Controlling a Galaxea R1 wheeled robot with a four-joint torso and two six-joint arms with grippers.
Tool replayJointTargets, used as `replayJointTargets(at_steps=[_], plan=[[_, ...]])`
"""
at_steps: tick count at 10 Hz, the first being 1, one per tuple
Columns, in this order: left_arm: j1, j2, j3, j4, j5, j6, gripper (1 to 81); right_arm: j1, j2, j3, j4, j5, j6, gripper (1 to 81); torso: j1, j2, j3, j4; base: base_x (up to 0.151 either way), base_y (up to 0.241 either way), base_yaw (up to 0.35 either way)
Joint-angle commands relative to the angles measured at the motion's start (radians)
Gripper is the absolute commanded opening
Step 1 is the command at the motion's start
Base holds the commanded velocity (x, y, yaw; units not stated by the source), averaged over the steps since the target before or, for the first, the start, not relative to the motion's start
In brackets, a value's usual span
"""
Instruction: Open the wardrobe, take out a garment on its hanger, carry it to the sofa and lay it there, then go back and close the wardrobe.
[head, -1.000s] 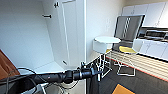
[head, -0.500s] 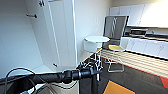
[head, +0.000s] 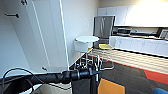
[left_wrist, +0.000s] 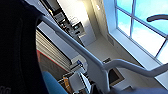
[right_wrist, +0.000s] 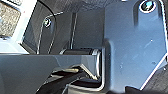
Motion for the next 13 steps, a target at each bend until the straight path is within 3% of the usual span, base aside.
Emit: replayJointTargets(at_steps=[1,7,13], plan=[[-0.165,-0.022,0.061,0.057,-0.045,0.01,1.0,0.033,0.012,0.011,0.002,-0.039,-0.003,81.1,0.0,0.0,0.0,0.0,0.0,0.0,-0.301],[-0.165,-0.018,0.061,0.058,-0.04,0.01,1.0,0.03,0.013,0.009,0.003,-0.038,-0.003,81.1,0.0,0.0,0.0,0.0,0.0,0.0,-0.301],[-0.163,0.054,0.055,0.061,-0.003,0.01,1.0,0.03,0.013,0.009,0.003,-0.038,-0.003,81.1,0.0,0.0,0.0,0.0,0.0,0.0,-0.301]])
